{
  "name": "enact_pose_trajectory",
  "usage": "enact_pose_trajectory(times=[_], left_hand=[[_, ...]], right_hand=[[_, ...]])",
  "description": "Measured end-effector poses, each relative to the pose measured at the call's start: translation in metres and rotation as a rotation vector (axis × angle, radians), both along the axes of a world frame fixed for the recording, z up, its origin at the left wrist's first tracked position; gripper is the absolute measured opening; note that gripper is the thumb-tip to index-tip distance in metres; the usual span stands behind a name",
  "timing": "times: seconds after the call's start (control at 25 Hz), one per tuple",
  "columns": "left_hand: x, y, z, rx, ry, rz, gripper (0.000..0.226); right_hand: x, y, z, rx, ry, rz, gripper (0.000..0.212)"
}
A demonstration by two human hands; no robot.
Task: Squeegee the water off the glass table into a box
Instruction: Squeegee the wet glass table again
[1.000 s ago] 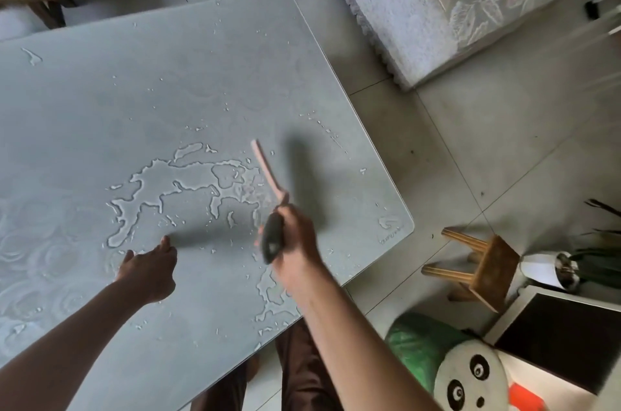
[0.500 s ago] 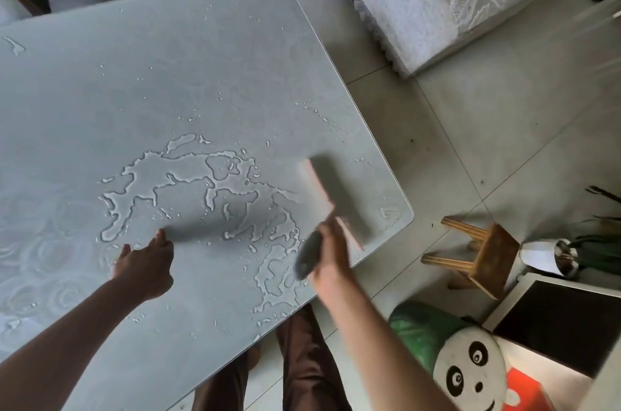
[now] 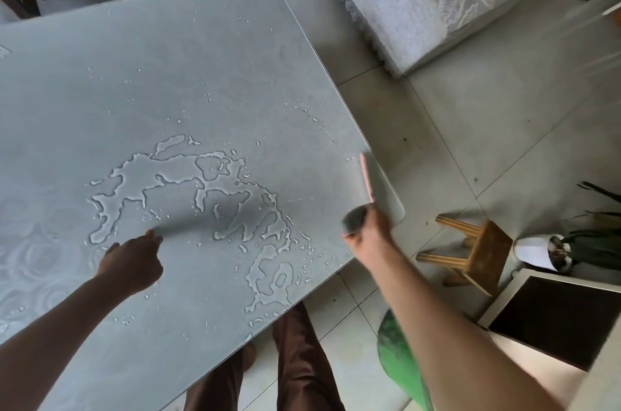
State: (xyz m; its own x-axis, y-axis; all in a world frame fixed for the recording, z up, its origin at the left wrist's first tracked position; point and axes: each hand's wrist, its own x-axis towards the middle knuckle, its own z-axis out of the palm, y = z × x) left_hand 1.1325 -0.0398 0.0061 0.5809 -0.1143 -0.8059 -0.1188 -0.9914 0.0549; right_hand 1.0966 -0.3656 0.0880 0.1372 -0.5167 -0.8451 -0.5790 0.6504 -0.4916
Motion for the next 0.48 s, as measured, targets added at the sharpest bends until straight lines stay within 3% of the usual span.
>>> enact_pose_trajectory(times=[0.08, 0.16, 0.24, 0.36, 0.48], left_hand=[[0.002, -0.006, 0.002, -0.015, -0.066, 0.039, 0.053], [0.007, -0.023, 0.01, -0.085, -0.152, 0.08, 0.045], [0.017, -0.051, 0.022, -0.273, -0.167, 0.204, 0.028], [0.038, -0.102, 0.056, -0.513, 0.245, 0.647, 0.031], [0.045, -0.145, 0.086, -0.519, 0.496, 0.712, 0.047]], right_hand=[[-0.009, 0.038, -0.024, 0.052, 0.01, 0.137, 0.016], [-0.015, 0.081, -0.033, 0.179, -0.039, 0.231, 0.024], [-0.013, 0.096, -0.026, 0.319, -0.129, 0.236, 0.025], [-0.006, 0.074, -0.005, 0.436, -0.255, 0.13, 0.013], [-0.005, 0.04, 0.015, 0.462, -0.38, 0.039, 0.024]])
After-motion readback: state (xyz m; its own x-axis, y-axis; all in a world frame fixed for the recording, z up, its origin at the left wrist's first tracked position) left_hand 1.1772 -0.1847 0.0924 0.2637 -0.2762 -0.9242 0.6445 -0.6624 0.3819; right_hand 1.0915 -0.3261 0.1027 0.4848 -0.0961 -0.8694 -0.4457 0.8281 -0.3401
